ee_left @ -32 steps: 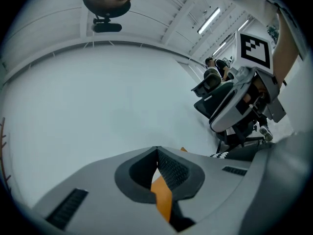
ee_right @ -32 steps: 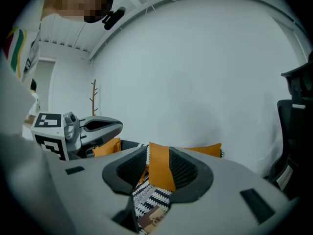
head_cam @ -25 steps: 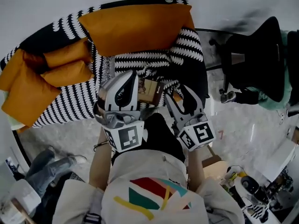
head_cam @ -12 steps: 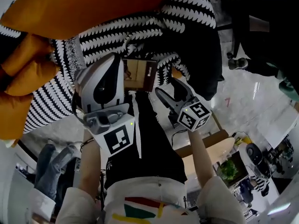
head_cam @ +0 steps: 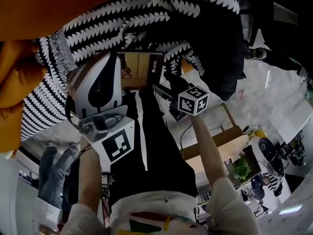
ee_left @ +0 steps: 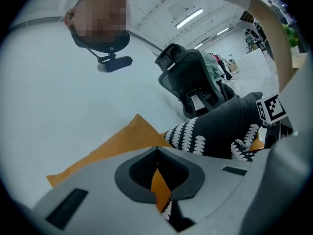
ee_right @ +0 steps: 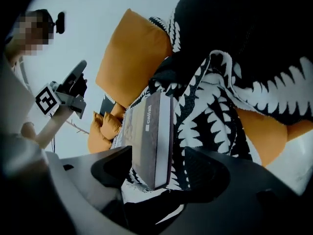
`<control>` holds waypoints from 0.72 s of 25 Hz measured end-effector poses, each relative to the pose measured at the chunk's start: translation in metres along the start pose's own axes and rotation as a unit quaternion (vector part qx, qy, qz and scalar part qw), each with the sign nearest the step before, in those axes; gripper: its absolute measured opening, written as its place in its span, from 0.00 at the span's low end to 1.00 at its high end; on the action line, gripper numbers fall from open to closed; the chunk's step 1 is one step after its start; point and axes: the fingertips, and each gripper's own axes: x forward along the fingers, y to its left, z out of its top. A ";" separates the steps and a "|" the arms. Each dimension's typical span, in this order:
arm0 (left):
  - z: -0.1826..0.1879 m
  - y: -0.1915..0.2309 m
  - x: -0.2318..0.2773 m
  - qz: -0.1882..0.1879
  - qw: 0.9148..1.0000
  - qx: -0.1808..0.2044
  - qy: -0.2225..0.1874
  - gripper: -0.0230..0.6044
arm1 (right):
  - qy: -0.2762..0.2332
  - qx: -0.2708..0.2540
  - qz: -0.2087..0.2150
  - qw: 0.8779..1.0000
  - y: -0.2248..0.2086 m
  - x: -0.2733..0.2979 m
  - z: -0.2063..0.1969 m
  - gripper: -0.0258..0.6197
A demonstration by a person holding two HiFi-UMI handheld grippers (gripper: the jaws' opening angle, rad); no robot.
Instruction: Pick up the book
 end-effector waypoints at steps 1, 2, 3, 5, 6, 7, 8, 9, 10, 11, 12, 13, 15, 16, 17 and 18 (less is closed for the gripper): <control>-0.001 0.000 0.000 -0.002 1.000 0.002 0.002 0.05 | -0.001 0.013 0.010 1.000 0.001 0.003 0.000 0.56; -0.001 0.000 0.001 -0.003 1.000 0.003 0.003 0.05 | 0.000 0.024 0.022 0.999 0.002 0.007 0.000 0.56; -0.001 0.000 0.002 -0.004 1.000 0.004 0.004 0.05 | 0.003 0.034 0.034 0.999 0.003 0.012 0.000 0.56; -0.003 0.000 0.003 -0.005 1.000 0.006 0.006 0.05 | 0.014 0.049 0.050 0.997 0.003 0.021 -0.001 0.56; -0.004 0.000 0.003 -0.006 1.000 0.007 0.006 0.05 | 0.021 0.054 0.055 0.997 0.002 0.027 -0.003 0.56; -0.005 0.001 0.003 -0.006 1.000 0.008 0.007 0.05 | 0.028 0.060 0.060 0.996 0.003 0.032 -0.006 0.56; -0.006 0.001 0.002 -0.006 1.000 0.007 0.007 0.05 | 0.033 0.066 0.065 0.995 0.004 0.037 -0.008 0.56; -0.009 0.002 0.001 -0.006 1.000 0.006 0.009 0.05 | 0.035 0.072 0.071 0.994 0.006 0.041 -0.008 0.56; -0.011 0.002 0.001 -0.006 1.000 0.006 0.012 0.05 | 0.034 0.076 0.077 0.994 0.009 0.045 -0.006 0.56; -0.014 0.001 0.001 -0.006 1.000 0.007 0.017 0.05 | 0.031 0.078 0.082 0.993 0.011 0.047 -0.004 0.56; -0.017 0.001 0.001 -0.006 1.000 0.008 0.021 0.05 | 0.029 0.081 0.089 0.992 0.014 0.049 -0.002 0.56; -0.019 0.000 0.001 -0.007 1.000 0.008 0.025 0.05 | 0.030 0.082 0.098 0.991 0.018 0.050 -0.002 0.56; -0.023 -0.001 0.000 -0.007 0.999 0.004 0.031 0.05 | 0.047 0.081 0.127 0.987 0.029 0.053 -0.003 0.56; -0.025 -0.002 0.000 -0.007 0.999 0.002 0.033 0.05 | 0.060 0.081 0.144 0.984 0.037 0.055 -0.004 0.56; -0.026 -0.002 -0.001 -0.007 0.999 0.001 0.035 0.05 | 0.070 0.083 0.159 0.981 0.043 0.056 -0.003 0.56; -0.028 -0.002 -0.002 -0.007 0.999 0.002 0.036 0.05 | 0.073 0.088 0.170 0.979 0.049 0.057 -0.001 0.55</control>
